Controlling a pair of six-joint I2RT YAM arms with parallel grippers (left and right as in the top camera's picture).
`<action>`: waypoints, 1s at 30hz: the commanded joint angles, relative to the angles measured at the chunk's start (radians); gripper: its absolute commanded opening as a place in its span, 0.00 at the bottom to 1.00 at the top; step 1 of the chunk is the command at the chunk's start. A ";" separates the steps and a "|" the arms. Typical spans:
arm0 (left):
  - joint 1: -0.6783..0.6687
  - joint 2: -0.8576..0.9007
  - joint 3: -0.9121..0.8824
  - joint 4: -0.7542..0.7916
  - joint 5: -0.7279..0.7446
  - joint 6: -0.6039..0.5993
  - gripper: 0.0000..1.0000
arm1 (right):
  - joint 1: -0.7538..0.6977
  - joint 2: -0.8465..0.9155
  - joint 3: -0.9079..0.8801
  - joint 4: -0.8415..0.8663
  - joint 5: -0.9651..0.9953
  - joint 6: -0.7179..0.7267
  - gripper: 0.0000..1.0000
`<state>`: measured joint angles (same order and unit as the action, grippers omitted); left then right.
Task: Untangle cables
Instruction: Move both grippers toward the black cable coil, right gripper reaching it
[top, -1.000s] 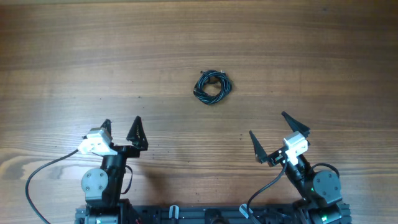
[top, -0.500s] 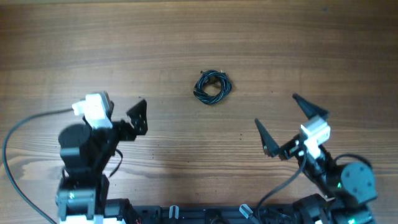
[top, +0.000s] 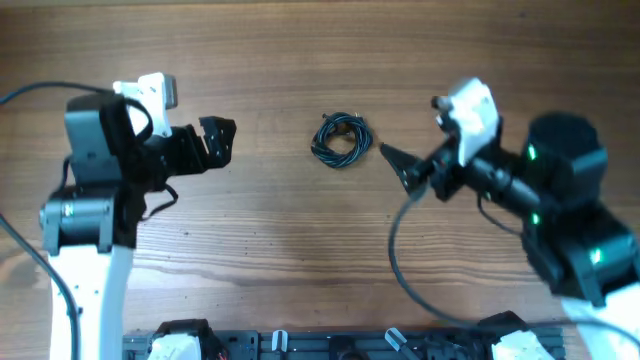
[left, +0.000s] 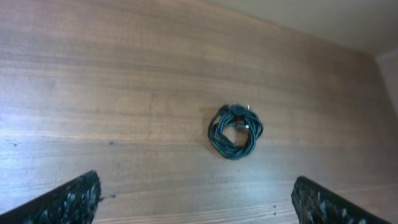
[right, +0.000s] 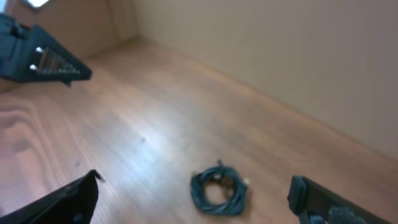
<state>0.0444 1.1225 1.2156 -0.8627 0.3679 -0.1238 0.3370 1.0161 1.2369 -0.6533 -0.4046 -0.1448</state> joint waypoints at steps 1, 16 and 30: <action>0.005 0.074 0.084 -0.043 0.021 0.061 1.00 | -0.002 0.164 0.204 -0.146 -0.068 -0.013 1.00; 0.005 0.111 0.082 -0.024 0.023 0.060 1.00 | -0.002 0.632 0.313 -0.133 0.035 0.227 1.00; 0.005 0.171 0.080 0.002 0.025 -0.047 1.00 | 0.002 0.939 0.312 -0.161 0.162 0.462 0.80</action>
<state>0.0444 1.2751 1.2804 -0.8646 0.3767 -0.1295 0.3367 1.9057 1.5307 -0.8074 -0.2607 0.2584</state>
